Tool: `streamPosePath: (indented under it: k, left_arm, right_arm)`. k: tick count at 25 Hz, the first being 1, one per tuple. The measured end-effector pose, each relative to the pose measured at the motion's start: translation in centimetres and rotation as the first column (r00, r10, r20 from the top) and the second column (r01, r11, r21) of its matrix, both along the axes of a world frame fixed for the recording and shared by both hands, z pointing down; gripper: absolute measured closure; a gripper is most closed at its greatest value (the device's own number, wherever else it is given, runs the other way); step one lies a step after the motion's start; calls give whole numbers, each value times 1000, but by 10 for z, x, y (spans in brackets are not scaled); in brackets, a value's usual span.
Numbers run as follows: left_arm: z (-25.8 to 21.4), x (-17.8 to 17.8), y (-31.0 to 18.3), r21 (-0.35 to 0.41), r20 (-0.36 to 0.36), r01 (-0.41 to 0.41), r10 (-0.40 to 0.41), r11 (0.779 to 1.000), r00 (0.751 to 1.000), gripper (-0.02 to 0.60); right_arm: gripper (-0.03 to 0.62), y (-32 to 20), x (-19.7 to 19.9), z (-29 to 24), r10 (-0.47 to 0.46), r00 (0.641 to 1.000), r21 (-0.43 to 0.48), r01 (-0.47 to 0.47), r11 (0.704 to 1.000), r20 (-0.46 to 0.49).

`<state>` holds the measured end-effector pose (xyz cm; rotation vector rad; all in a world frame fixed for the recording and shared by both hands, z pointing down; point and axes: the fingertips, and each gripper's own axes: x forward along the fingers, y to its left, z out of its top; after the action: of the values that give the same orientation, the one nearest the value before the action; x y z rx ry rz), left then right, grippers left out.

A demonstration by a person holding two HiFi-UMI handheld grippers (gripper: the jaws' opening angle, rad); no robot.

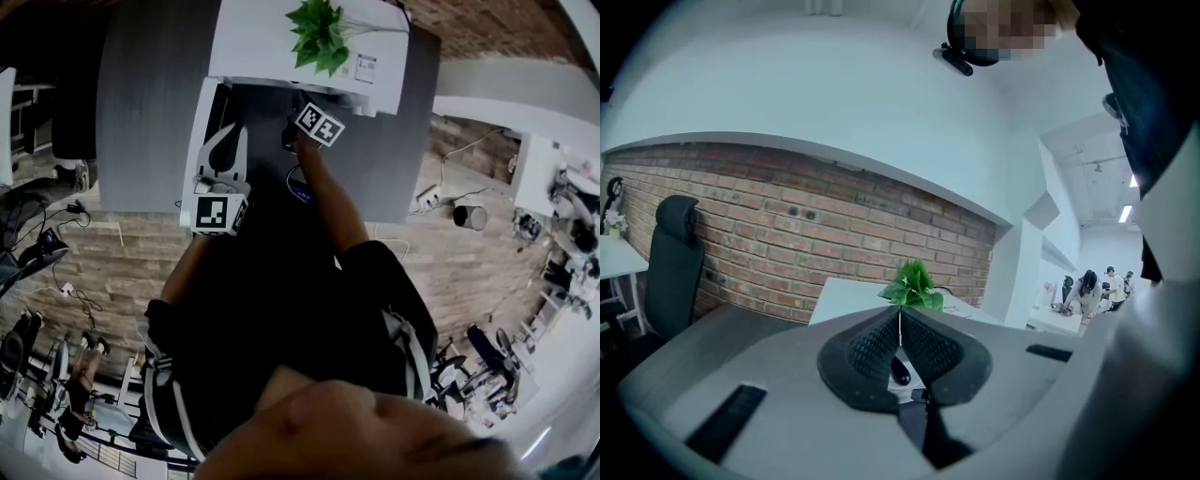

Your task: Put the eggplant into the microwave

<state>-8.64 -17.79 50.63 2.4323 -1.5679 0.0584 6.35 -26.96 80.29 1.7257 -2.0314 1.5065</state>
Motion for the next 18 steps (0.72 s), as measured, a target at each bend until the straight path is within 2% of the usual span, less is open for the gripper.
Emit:
streamPosePath:
  k: [6,18]
  left_arm:
    - [-9,3,13,5,-18,-4,4,1000,1000,540]
    - [-25,10,41,57,-6,-49,49,997,999,540]
  right_arm:
    - [554,16,4,-19,-8,1000,17,8,1000,-7]
    - [556,57,11,-59,-28,999,57,30,998,-33]
